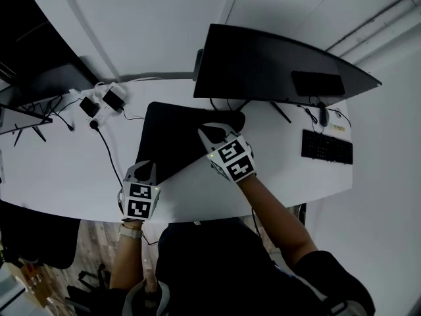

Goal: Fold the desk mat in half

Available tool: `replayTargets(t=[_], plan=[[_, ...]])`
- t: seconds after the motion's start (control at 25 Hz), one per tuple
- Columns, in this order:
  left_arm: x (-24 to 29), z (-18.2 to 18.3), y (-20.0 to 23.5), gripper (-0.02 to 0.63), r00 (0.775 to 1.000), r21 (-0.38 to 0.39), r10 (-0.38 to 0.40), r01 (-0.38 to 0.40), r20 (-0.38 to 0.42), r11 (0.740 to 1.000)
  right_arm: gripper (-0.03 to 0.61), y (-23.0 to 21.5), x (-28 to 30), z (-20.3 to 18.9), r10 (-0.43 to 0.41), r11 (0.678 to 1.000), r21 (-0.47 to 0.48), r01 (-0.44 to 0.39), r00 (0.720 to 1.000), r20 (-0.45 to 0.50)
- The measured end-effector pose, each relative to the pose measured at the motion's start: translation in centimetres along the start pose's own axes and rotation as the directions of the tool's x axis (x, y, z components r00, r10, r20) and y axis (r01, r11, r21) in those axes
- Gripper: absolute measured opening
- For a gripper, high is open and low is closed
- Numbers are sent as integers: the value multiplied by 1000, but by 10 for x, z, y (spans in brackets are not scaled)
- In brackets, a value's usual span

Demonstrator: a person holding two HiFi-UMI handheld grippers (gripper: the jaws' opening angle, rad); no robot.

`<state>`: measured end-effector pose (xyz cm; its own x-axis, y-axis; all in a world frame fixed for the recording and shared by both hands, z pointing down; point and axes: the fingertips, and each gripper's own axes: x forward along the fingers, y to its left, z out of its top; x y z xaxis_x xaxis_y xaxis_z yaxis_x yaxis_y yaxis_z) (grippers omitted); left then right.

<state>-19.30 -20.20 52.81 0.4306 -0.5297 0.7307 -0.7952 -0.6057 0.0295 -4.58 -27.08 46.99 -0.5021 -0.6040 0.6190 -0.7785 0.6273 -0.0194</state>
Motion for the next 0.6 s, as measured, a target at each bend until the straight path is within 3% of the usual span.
replayTargets(t=[0.28,0.6], plan=[[-8,42,-24,8,991,-55,-46,53,125,997,21,-2,-54,-1,-27,999,41,24,998,51],[-24,79,-50,8,968,-39,-98,110,232,993,21,-11,-114,-5,-90,993,91,79,988,125]])
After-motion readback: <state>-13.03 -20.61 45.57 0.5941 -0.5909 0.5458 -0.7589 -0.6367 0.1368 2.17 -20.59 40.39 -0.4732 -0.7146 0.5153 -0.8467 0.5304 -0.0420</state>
